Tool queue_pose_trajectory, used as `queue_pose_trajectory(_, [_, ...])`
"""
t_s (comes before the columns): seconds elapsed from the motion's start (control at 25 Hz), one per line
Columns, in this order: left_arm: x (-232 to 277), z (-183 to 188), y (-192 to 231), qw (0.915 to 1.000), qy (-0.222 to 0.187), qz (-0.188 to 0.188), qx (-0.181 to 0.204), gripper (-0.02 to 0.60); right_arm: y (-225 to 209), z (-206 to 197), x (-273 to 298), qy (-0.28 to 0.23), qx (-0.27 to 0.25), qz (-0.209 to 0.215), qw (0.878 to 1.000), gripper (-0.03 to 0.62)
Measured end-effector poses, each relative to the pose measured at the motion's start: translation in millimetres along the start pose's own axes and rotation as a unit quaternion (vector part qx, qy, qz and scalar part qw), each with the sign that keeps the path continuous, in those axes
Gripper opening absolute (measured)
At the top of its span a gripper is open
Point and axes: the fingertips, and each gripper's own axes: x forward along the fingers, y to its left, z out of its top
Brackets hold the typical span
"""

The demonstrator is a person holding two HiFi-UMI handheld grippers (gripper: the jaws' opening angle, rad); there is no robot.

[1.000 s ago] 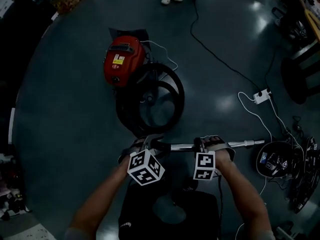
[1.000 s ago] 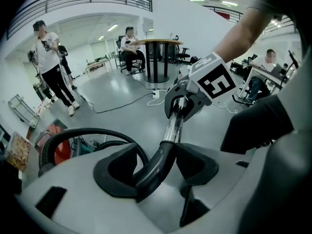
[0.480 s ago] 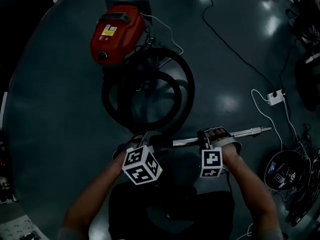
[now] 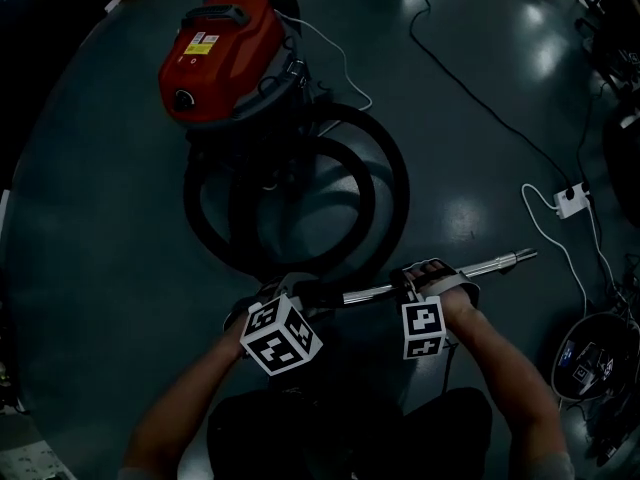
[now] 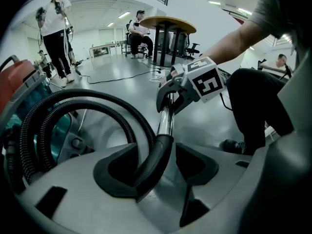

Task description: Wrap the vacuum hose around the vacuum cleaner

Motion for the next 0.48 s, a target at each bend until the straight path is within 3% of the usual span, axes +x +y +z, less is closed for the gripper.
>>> queue_pose_trajectory(0.32, [39.9, -44.7, 30.4, 0.9967, 0.032, 0.063, 0.039, 0.256, 2.9, 12.5, 65.1, -0.013, 0.006, 0.024, 1.000, 0.158])
queue_pose_trajectory(0.48, [51.6, -57.0, 36.4, 0.9961, 0.037, 0.068, 0.043, 0.250, 2.1, 14.9, 81.0, -0.019, 0.006, 0.028, 0.999, 0.158])
